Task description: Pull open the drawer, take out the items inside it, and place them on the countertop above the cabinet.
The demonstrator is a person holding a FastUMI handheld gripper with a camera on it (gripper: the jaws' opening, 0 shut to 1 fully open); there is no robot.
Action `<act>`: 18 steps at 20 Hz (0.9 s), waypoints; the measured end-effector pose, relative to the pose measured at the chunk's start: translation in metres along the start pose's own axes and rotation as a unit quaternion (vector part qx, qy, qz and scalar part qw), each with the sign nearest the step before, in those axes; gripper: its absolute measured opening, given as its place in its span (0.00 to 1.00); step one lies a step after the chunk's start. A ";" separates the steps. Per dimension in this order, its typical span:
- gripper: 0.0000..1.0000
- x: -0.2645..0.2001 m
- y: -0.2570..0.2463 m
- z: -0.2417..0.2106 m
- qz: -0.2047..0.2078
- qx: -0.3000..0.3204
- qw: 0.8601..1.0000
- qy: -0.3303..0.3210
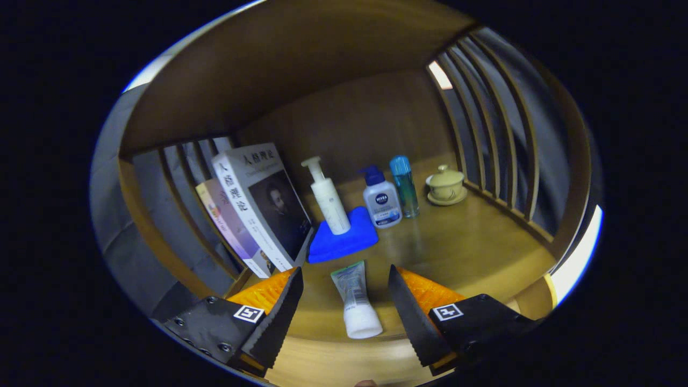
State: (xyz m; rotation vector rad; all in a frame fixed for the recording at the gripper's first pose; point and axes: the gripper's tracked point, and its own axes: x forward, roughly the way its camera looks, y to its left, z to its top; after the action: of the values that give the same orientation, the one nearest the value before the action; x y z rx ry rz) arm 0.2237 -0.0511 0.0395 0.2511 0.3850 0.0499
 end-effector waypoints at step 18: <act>0.98 -0.166 0.037 -0.100 0.011 -0.127 0.986 -0.109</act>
State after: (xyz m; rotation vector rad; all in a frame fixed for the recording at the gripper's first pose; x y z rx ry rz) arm 0.0320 -0.0082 0.0199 0.0078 0.1560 0.0921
